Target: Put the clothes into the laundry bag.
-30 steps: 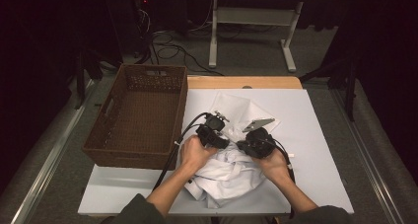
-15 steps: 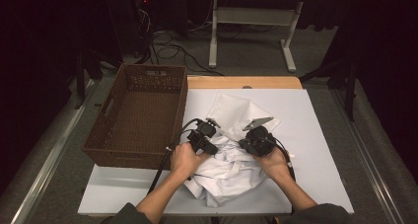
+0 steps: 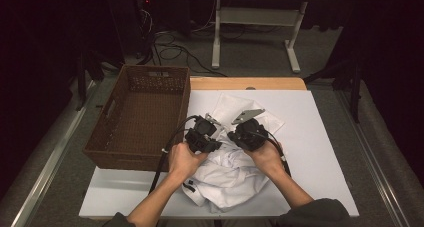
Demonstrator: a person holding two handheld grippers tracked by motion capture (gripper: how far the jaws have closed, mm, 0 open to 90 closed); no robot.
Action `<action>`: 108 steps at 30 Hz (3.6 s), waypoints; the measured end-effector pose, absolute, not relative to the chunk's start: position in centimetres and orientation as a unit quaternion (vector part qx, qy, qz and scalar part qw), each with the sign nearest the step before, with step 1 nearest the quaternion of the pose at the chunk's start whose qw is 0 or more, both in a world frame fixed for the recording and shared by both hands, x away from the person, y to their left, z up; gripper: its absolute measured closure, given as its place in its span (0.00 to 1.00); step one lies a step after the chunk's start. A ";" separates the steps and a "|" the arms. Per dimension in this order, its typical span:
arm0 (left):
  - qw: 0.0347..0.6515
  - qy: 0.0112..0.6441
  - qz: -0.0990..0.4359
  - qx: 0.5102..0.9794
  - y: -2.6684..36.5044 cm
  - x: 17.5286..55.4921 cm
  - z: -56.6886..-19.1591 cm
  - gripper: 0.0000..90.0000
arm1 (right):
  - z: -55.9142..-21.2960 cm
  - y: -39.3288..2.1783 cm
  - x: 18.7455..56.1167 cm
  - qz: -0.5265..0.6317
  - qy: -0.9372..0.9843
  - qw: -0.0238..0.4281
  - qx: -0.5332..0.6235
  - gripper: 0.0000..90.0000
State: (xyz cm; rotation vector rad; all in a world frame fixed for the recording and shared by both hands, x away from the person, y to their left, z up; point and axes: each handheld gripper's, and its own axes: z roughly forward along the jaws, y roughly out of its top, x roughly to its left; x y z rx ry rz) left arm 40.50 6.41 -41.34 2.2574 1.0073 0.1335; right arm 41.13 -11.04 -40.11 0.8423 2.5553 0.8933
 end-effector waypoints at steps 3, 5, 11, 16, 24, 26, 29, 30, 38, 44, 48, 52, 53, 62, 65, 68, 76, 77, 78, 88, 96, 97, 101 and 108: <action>0.331 0.386 0.059 0.859 7.3 39.9 -40.4 0.95 | -39.5 -10.1 41.0 0.327 0.888 0.146 0.289 0.99; 0.332 0.383 0.065 0.860 7.9 39.5 -39.5 0.95 | -39.1 -9.7 40.9 0.337 0.886 0.142 0.285 0.99; 0.333 0.377 0.067 0.862 8.6 39.2 -38.6 0.95 | -38.1 -8.9 40.4 0.355 0.884 0.144 0.269 0.99; 0.298 0.357 0.084 0.881 5.3 40.3 -41.3 0.95 | -38.6 -10.1 40.4 0.353 0.881 0.142 0.282 0.99; 0.275 0.402 0.099 0.868 3.7 44.3 -46.1 0.94 | -41.7 -11.9 39.8 0.324 0.889 0.135 0.294 0.99; 0.273 0.404 0.105 0.866 3.8 44.2 -45.8 0.90 | -42.4 -12.4 40.0 0.315 0.890 0.137 0.300 0.99; 0.261 0.408 0.104 0.869 4.2 43.4 -44.6 0.58 | -43.7 -13.1 40.8 0.286 0.895 0.137 0.315 0.99; 0.258 0.406 0.103 0.870 4.5 43.0 -44.1 0.53 | -44.0 -13.2 40.9 0.284 0.894 0.136 0.320 0.99; 0.211 0.413 0.081 0.882 5.8 40.7 -42.8 0.43 | -44.4 -13.5 41.3 0.274 0.895 0.144 0.320 0.99; 0.175 0.436 0.053 0.881 5.0 41.7 -45.7 0.43 | -44.2 -14.1 41.1 0.270 0.893 0.147 0.328 0.99; 0.187 0.442 0.036 0.876 4.7 42.5 -46.7 0.56 | -44.1 -14.6 41.1 0.278 0.890 0.145 0.331 0.99; 0.218 0.433 0.057 0.873 5.1 42.4 -46.2 0.89 | -43.8 -14.6 41.0 0.285 0.888 0.143 0.332 0.99; 0.226 0.427 0.056 0.874 5.3 42.3 -45.9 0.92 | -43.7 -14.6 40.9 0.290 0.886 0.142 0.333 0.99; 0.300 0.364 0.060 0.880 4.0 40.2 -41.7 0.96 | -41.1 -13.2 40.6 0.331 0.879 0.154 0.307 0.99; 0.299 0.358 0.066 0.882 3.3 40.5 -41.7 0.96 | -40.2 -12.4 40.1 0.343 0.879 0.158 0.292 0.99; 0.287 0.376 0.086 0.877 2.9 41.8 -43.5 0.96 | -40.0 -12.1 39.5 0.345 0.882 0.156 0.280 0.99; 0.291 0.406 0.079 0.863 4.0 42.7 -44.8 0.74 | -42.6 -13.2 39.6 0.307 0.894 0.140 0.295 0.99; 0.292 0.406 0.082 0.862 4.2 42.2 -44.3 0.67 | -42.8 -13.3 39.7 0.303 0.895 0.139 0.298 0.99; 0.291 0.403 0.086 0.864 4.6 41.7 -43.7 0.61 | -43.0 -13.4 39.8 0.298 0.896 0.138 0.300 0.99; 0.210 0.437 0.072 0.872 6.3 40.2 -45.3 0.41 | -44.1 -14.8 40.0 0.273 0.899 0.141 0.311 0.99; 0.212 0.462 0.009 0.861 5.6 42.0 -48.9 0.47 | -44.5 -14.9 40.2 0.273 0.900 0.136 0.313 0.99; 0.218 0.461 0.003 0.860 5.7 42.1 -48.8 0.60 | -44.6 -14.8 40.2 0.272 0.899 0.135 0.314 0.99; 0.261 0.447 -0.014 0.856 6.1 42.0 -48.4 0.83 | -44.4 -15.0 40.3 0.283 0.892 0.131 0.326 0.99; 0.342 0.408 0.031 0.846 6.0 39.9 -44.5 0.94 | -42.8 -15.7 40.1 0.321 0.878 0.142 0.326 0.99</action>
